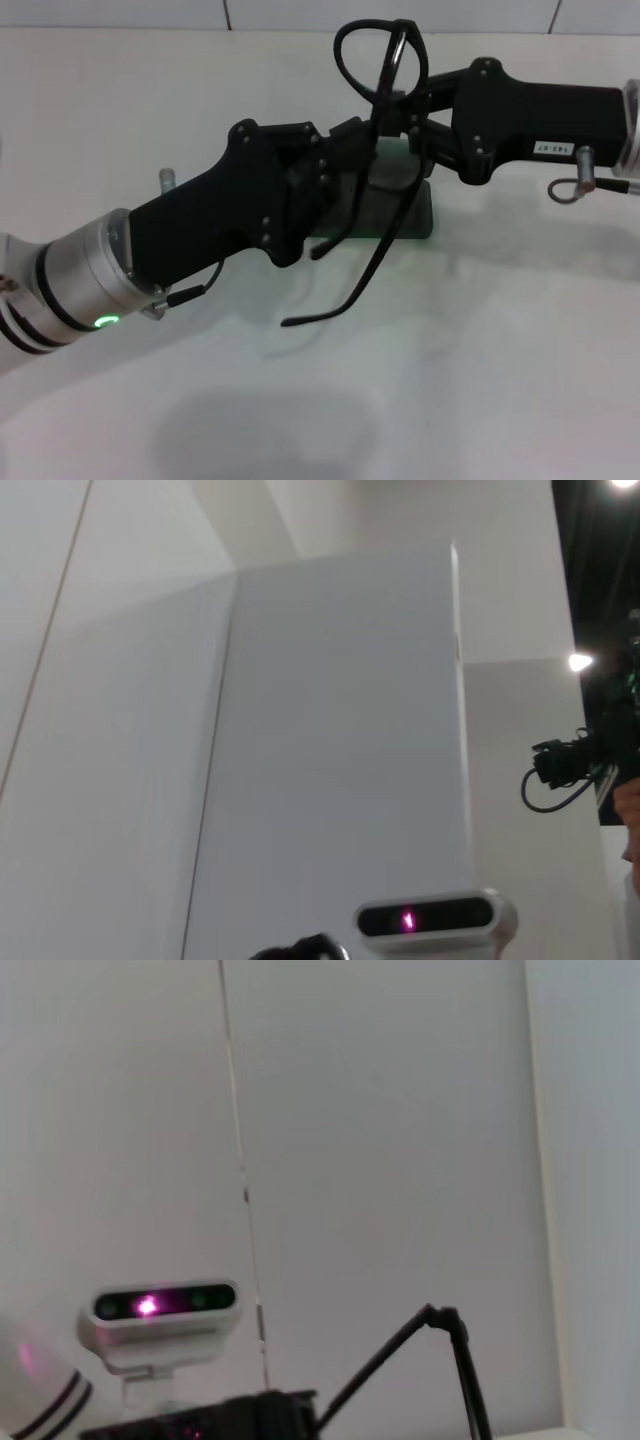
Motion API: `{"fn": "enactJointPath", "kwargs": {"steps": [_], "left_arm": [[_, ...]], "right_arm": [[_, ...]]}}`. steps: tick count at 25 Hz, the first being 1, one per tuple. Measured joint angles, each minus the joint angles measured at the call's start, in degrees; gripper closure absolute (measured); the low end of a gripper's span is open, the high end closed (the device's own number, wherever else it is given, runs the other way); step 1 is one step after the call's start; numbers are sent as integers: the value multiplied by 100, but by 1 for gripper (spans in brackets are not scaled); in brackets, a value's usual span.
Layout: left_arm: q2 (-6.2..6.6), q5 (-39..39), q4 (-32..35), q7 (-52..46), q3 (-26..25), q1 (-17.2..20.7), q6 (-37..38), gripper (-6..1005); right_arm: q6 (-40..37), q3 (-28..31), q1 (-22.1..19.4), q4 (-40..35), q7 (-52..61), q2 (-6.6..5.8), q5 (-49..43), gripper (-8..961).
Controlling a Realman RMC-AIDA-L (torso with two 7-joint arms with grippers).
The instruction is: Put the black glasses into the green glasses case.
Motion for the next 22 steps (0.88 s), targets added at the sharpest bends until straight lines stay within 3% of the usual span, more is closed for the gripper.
{"fn": "enactJointPath", "kwargs": {"steps": [22], "left_arm": [[-26, 35, -391, 180, 12, -57, -213, 957]], "right_arm": [[-315, -77, 95, 278, -60, 22, 210, 846]]}}
